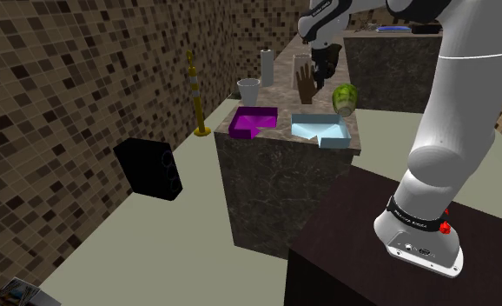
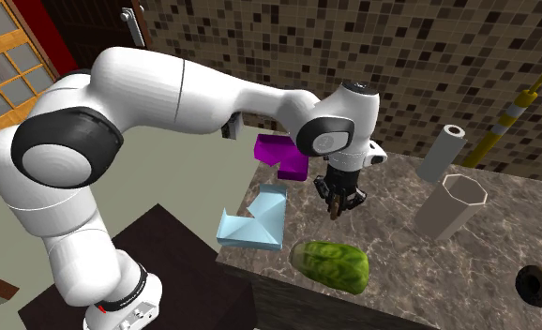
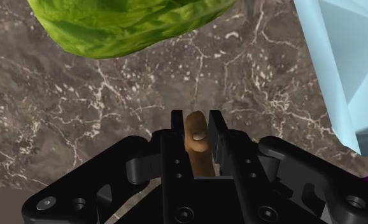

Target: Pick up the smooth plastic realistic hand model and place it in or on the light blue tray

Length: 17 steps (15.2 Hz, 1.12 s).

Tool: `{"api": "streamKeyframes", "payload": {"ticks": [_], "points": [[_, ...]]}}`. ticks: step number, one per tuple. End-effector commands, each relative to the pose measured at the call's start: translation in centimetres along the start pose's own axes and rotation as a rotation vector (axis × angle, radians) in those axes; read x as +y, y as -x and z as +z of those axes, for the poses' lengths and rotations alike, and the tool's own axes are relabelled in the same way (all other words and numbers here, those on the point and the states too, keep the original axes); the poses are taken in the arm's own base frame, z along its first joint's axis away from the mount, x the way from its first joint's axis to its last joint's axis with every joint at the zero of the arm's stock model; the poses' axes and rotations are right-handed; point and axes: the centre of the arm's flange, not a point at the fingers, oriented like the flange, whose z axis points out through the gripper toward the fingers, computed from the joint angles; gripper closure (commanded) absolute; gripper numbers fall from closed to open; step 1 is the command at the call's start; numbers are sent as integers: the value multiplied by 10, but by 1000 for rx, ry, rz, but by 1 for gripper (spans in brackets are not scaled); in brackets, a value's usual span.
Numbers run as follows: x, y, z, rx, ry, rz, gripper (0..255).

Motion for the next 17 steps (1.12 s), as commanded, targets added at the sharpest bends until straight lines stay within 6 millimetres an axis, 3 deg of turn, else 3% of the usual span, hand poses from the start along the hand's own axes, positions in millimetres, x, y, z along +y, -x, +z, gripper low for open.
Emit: {"api": "streamKeyframes", "payload": {"ticks": [1,17], "points": [[1,1,-11,0,0,0,255],[8,10,-90,0,0,0,255]]}}
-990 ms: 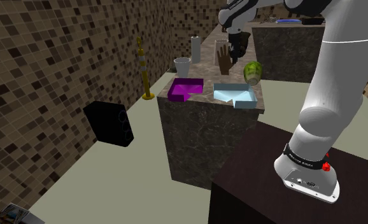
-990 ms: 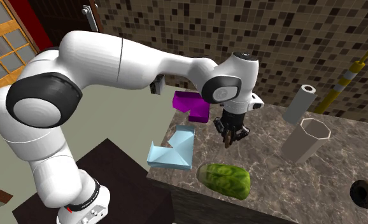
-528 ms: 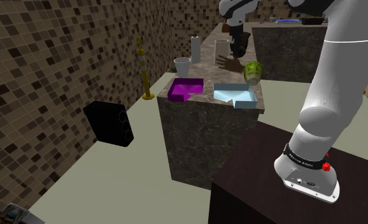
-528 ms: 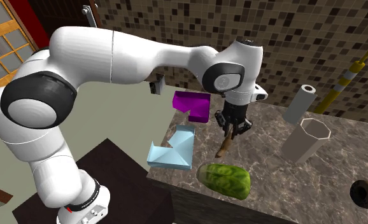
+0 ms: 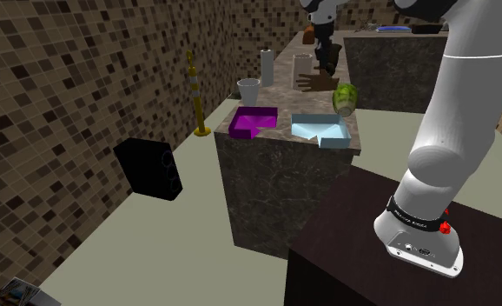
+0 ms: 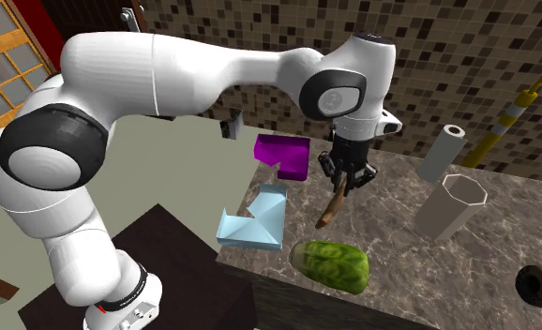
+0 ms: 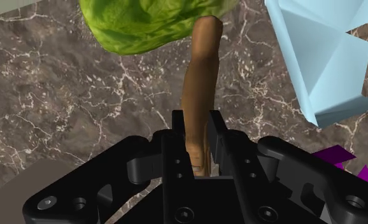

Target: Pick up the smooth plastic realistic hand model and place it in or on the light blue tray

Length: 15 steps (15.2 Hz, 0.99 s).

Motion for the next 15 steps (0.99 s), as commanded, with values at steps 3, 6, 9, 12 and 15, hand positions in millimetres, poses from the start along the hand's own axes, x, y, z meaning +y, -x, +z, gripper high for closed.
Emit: {"api": "streamKeyframes", "payload": {"ticks": [3,6,9,12,15], "points": [[-33,21,-4,0,0,0,255],[-66,43,-6,0,0,0,255],[-100,64,-8,0,0,0,255],[-133,85,-10,0,0,0,255],[-167,106,-12,0,0,0,255]]}}
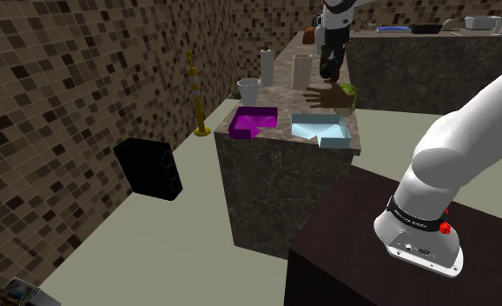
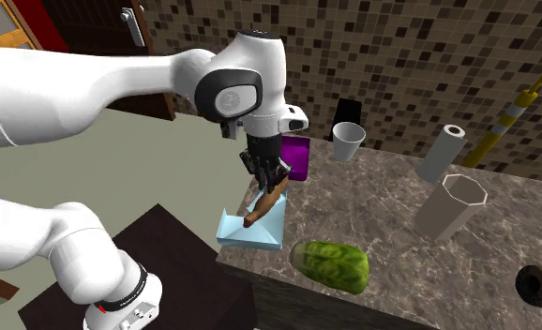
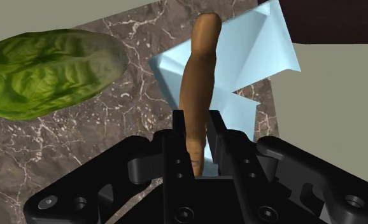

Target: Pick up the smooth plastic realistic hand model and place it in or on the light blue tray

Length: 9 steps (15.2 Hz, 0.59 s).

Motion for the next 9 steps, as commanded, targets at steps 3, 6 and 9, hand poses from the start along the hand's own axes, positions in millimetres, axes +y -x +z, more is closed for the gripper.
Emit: {"api": "streamKeyframes", "payload": {"ticks": [3,6,9], "points": [[-46,32,-6,0,1,1,255],[-48,30,10,0,1,1,255],[-49,29,26,0,1,1,255]]}}
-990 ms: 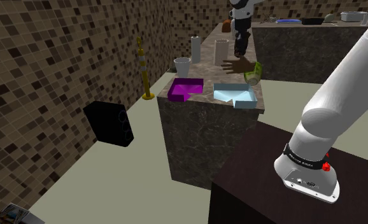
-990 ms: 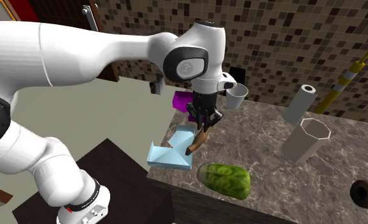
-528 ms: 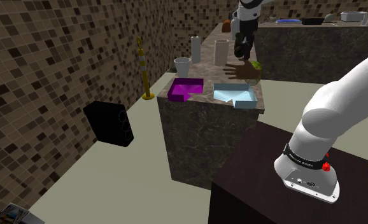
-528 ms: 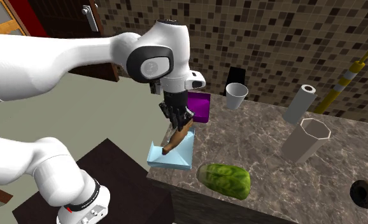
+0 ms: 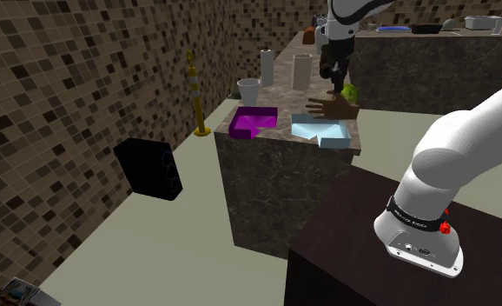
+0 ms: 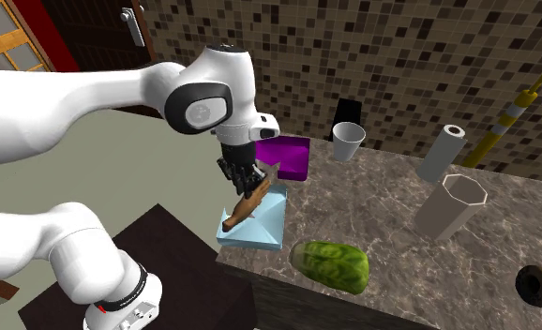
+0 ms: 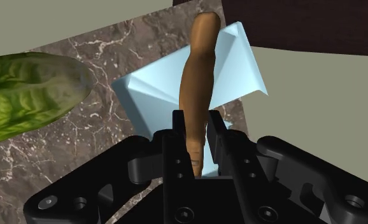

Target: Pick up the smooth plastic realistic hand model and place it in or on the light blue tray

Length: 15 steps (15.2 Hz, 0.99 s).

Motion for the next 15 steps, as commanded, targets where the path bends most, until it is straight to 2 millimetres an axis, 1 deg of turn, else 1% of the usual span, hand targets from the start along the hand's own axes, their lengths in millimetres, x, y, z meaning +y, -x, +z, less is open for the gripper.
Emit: {"api": "streamKeyframes", "payload": {"ticks": [1,7,8,15], "points": [[-1,0,11,1,0,0,255],[-4,-4,42,1,0,0,255],[-4,-5,50,1,0,0,255],[-4,-5,50,1,0,0,255]]}}
